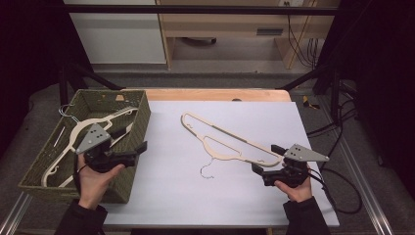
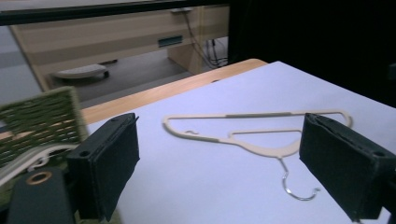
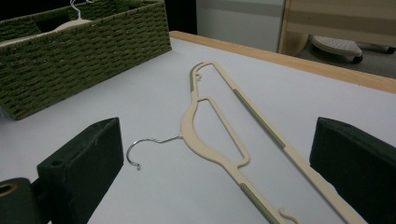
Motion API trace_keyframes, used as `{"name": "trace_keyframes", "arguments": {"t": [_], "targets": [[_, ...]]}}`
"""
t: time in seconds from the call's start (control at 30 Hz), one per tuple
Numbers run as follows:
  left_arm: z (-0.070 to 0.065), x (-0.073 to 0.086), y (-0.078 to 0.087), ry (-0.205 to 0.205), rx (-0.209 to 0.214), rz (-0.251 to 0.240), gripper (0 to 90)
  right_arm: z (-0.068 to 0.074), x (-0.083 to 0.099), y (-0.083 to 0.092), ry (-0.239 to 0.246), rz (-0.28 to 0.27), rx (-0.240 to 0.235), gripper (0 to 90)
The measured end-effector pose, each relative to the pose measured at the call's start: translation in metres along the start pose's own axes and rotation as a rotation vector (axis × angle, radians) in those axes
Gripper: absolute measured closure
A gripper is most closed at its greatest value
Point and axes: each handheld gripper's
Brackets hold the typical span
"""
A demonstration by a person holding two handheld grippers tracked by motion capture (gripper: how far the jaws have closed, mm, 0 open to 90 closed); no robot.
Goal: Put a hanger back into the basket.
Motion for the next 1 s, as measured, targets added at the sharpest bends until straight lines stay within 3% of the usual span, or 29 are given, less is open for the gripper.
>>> {"name": "trace_keyframes", "arguments": {"t": [0.17,0.27,0.43,1.0], "targets": [[-0.020,0.009,-0.019,-0.001,0.046,0.023,11.2,-0.001,0.001,0.000,-0.007,0.000,0.004,3.5],[-0.029,0.014,-0.032,-0.030,0.056,0.051,10.9,0.000,0.001,0.000,-0.007,0.000,0.001,3.5],[-0.045,0.023,-0.052,-0.021,0.100,0.084,10.3,-0.001,0.001,0.000,-0.004,0.001,0.007,3.5],[-0.083,0.054,-0.117,-0.022,0.151,0.188,7.1,-0.004,0.004,0.000,-0.008,0.009,0.007,2.9]]}}
Point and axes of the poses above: each handheld gripper's, and its own axes: y roughly backward along the jaws, x roughly out of its underside, z roughly to its left, and after that the axes turned 8 degrees about -z, right-handed
